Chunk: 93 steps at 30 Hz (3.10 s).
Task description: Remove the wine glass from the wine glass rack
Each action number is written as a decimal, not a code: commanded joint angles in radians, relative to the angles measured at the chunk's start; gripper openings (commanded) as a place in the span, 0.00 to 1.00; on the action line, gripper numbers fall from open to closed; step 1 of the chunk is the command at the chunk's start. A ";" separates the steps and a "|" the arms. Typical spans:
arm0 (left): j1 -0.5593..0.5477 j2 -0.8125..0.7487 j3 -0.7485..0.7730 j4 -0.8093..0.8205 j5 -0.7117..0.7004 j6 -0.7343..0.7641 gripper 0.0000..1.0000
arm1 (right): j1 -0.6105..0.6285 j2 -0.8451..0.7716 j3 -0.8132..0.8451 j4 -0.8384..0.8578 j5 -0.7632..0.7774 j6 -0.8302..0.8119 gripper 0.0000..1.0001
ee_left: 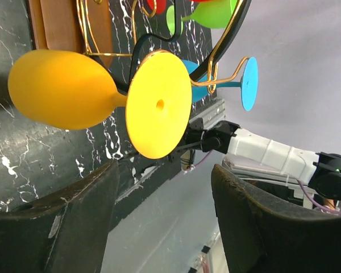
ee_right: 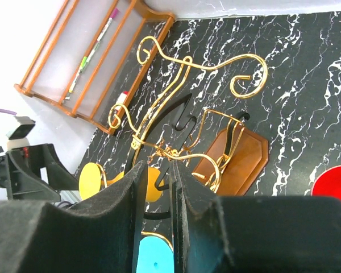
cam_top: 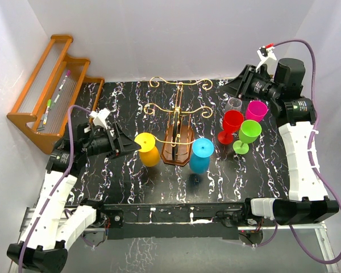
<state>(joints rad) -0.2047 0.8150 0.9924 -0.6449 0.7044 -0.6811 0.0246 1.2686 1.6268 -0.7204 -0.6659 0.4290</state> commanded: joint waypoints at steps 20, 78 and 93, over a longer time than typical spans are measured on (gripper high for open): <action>-0.035 0.105 -0.051 0.100 0.107 -0.023 0.48 | 0.008 -0.038 0.029 0.152 -0.047 0.034 0.25; -0.020 0.058 -0.016 0.234 0.043 -0.308 0.00 | 0.008 -0.085 -0.033 0.202 0.006 0.060 0.25; -0.019 0.095 -0.081 0.501 0.205 -0.443 0.00 | 0.008 -0.081 -0.041 0.211 0.002 0.065 0.24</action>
<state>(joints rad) -0.2310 0.9119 0.9218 -0.2588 0.8310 -1.0813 0.0284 1.2076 1.5871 -0.5713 -0.6682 0.4858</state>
